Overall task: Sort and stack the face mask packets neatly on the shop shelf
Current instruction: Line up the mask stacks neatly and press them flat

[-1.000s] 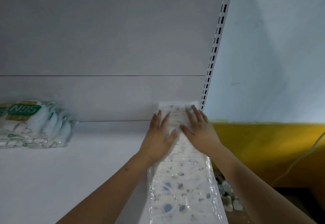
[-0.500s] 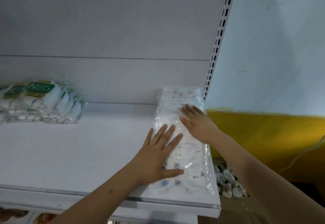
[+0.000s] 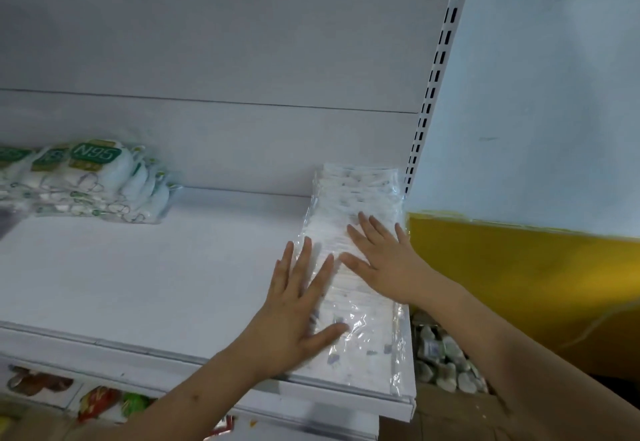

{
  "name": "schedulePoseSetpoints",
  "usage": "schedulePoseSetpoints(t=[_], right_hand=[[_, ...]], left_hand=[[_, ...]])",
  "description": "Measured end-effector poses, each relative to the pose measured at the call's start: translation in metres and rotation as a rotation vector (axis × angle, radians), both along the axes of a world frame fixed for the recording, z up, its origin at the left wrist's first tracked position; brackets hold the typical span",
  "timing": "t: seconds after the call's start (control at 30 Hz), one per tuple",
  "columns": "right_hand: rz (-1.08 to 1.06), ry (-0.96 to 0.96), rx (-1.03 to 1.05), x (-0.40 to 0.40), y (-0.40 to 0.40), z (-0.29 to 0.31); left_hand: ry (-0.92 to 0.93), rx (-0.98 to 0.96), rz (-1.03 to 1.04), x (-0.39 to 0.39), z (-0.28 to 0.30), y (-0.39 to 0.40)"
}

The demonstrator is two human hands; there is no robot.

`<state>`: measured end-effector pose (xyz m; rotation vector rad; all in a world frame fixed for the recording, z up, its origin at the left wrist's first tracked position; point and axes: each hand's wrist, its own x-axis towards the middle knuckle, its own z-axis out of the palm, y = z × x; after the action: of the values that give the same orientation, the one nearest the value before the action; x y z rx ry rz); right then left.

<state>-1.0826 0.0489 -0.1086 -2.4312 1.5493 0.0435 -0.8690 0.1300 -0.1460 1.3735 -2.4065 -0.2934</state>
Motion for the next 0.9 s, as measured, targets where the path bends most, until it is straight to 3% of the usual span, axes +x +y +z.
schedulePoseSetpoints(t=[0.17,0.23,0.3,0.4,0.53,0.67,0.73,0.8,0.9], right_hand=[[0.057,-0.150,0.058,0.012,0.009,0.003],[-0.073,-0.270,-0.039,0.004,0.002,0.007],[-0.233,-0.270,-0.158,-0.006,-0.007,0.008],[-0.439,-0.327,-0.117,-0.012,-0.011,0.003],[-0.740,-0.776,0.281,0.003,-0.013,0.007],[-0.757,-0.910,0.339,0.010,-0.010,0.015],[-0.716,-0.845,0.229,0.004,-0.007,0.019],[-0.565,-0.629,0.074,-0.003,0.002,0.019],[-0.283,-0.340,0.008,-0.002,0.021,0.007]], left_hand=[[0.073,-0.005,0.067,-0.007,-0.006,-0.003],[0.044,-0.056,0.077,-0.008,-0.004,-0.003],[0.057,-0.083,0.110,-0.007,0.000,-0.001],[0.327,0.092,0.254,-0.003,0.009,-0.006],[0.822,0.454,0.453,-0.012,0.022,-0.029],[0.890,0.540,0.408,-0.023,0.027,-0.033],[0.872,0.496,0.451,-0.015,0.025,-0.035],[0.689,0.387,0.428,-0.006,0.024,-0.034],[0.411,0.283,0.267,0.000,0.018,-0.023]])
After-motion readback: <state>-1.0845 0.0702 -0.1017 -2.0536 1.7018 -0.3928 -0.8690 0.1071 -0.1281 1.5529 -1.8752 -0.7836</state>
